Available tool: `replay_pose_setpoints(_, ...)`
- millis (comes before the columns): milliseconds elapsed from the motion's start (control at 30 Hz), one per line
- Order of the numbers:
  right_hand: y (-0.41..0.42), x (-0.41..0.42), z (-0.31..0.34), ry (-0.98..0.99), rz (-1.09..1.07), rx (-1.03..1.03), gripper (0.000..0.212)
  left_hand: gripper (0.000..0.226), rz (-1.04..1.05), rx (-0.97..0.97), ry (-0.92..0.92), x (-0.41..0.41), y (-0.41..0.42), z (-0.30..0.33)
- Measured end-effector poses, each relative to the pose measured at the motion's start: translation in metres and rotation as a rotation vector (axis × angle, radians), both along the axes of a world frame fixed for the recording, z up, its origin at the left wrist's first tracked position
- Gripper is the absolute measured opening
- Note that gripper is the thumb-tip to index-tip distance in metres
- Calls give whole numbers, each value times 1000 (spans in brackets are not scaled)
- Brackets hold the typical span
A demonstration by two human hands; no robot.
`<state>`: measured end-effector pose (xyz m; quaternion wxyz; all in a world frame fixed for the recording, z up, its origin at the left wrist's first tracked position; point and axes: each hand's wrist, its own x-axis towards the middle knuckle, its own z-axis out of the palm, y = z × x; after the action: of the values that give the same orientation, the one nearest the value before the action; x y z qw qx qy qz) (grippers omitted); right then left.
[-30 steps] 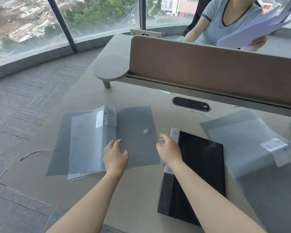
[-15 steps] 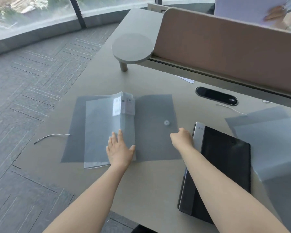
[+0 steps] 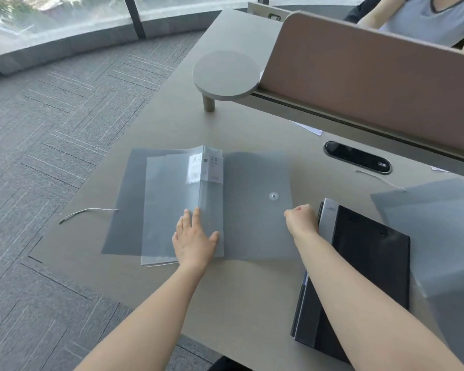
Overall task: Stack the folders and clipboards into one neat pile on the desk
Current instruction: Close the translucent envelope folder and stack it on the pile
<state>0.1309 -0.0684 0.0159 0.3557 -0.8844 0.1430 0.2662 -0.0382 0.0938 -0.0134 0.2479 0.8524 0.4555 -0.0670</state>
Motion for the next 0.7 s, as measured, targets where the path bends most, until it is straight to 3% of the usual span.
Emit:
replay_pose_setpoints(100,-2,-2,11,-2,-37,86,15,81,12,-29,-17,-4,1,1)
replay_pose_setpoints(233,-8,-4,32,13,140,111,33,76,30,-93,-60,-7,5,9)
replay_pose_setpoints(367,-13,-8,57,-119,224,120,39,70,60,-164,-130,-8,7,23)
replay_pose_setpoints(700,-28,-10,104,-195,148,541,36,74,228,-297,-462,-6,14,80)
